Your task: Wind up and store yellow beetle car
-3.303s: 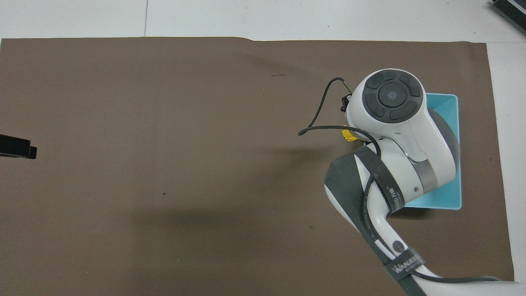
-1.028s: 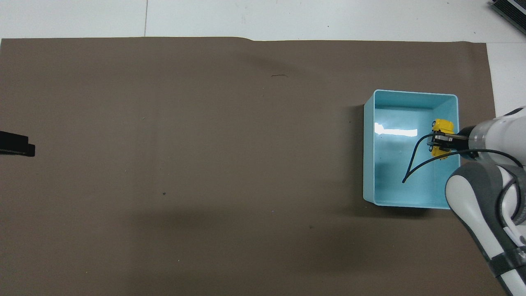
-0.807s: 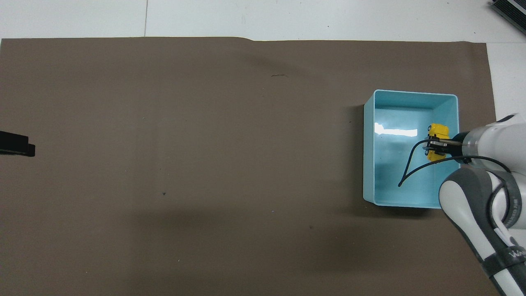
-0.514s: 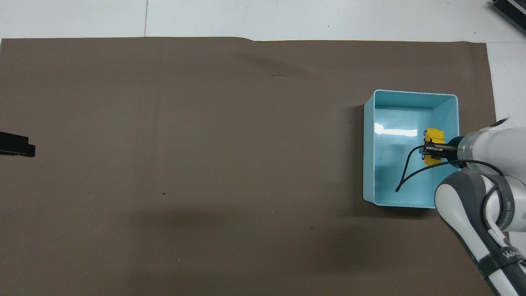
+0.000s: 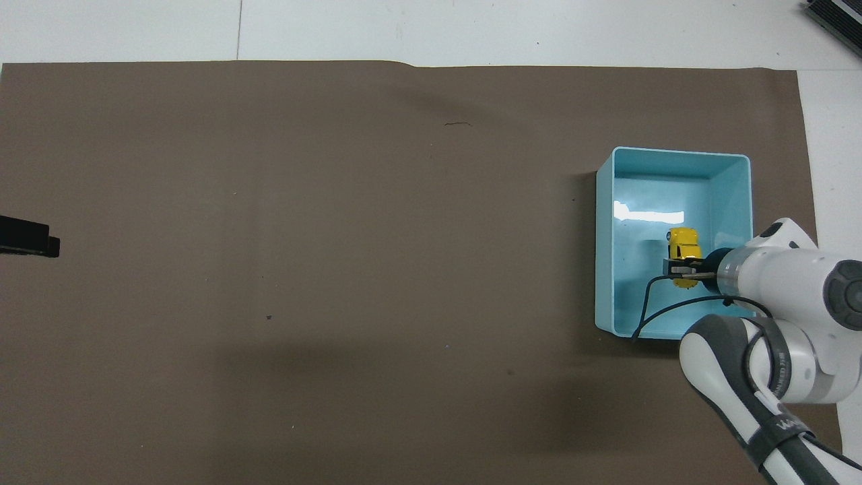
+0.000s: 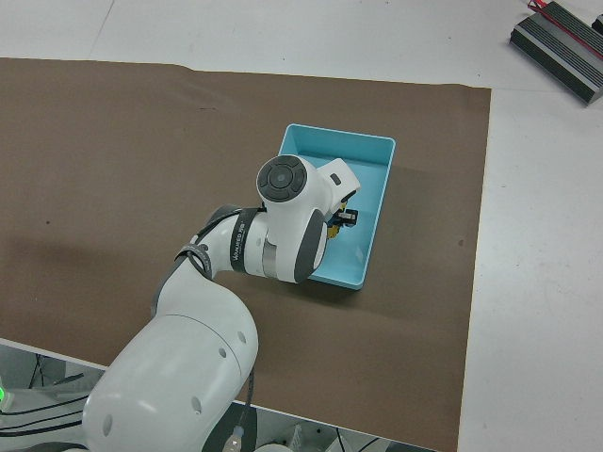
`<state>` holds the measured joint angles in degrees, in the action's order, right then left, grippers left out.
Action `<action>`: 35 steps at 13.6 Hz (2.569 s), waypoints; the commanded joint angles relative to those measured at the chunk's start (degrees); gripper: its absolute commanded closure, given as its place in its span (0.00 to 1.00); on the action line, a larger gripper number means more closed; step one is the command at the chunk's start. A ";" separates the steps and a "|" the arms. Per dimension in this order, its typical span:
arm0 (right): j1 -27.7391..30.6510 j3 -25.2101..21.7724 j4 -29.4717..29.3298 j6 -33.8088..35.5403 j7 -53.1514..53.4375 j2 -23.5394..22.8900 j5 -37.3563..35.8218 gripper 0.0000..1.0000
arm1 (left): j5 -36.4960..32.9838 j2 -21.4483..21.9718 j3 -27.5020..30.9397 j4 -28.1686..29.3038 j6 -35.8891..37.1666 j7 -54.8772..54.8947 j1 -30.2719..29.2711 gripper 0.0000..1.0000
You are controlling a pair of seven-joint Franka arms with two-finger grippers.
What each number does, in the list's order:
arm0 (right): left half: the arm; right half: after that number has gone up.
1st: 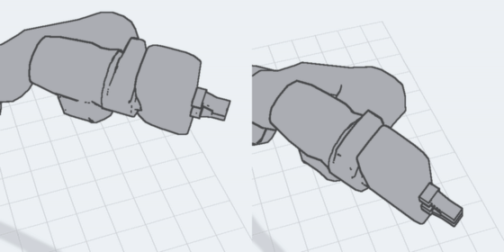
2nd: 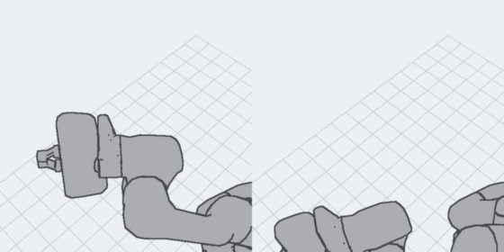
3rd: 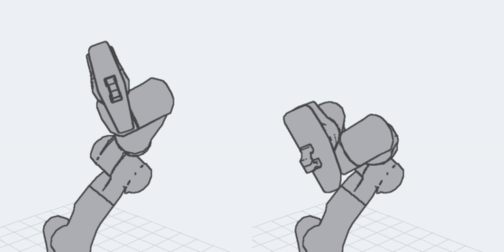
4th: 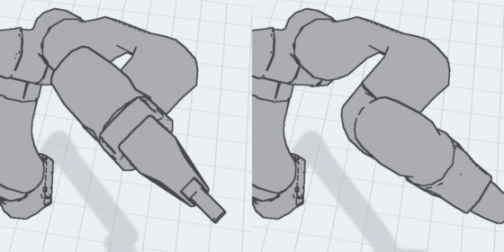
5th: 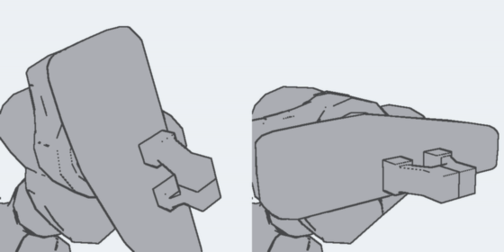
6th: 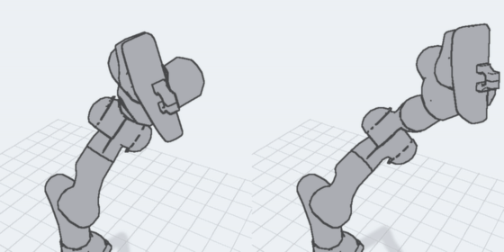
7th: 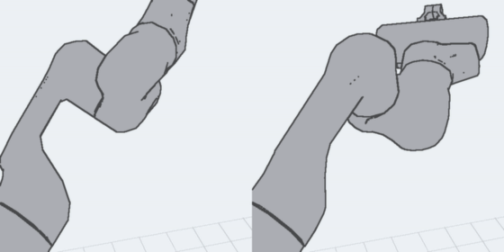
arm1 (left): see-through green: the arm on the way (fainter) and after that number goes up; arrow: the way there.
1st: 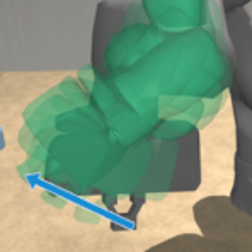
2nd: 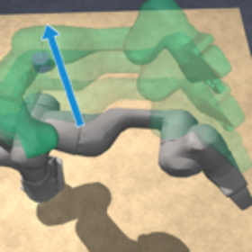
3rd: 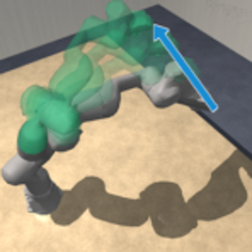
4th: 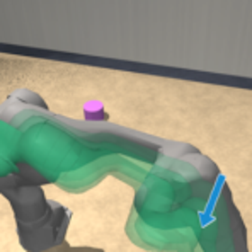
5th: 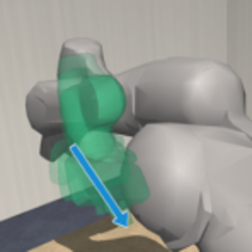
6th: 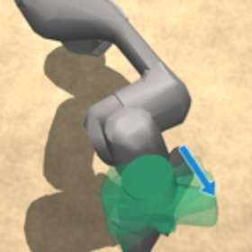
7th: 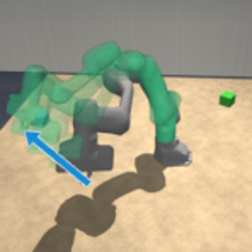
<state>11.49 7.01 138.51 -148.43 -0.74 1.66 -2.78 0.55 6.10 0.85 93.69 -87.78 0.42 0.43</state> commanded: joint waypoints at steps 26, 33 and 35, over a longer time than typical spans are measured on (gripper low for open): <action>0.20 0.29 -44.62 60.34 8.73 0.54 5.42 0.00 | -0.64 0.32 -0.24 -0.61 0.85 0.72 -0.34 0.00; -0.50 0.46 -47.80 60.29 6.63 -0.52 2.97 0.00 | -0.64 0.32 -0.24 -0.61 0.85 0.72 -0.34 0.00; -0.68 0.55 -47.19 58.18 5.92 -0.43 2.35 0.00 | -0.64 0.32 -0.24 -0.61 0.85 0.72 -0.34 0.00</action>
<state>10.64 7.02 91.82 -88.80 6.37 1.69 0.66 0.55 6.10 0.82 93.69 -87.78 0.42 0.43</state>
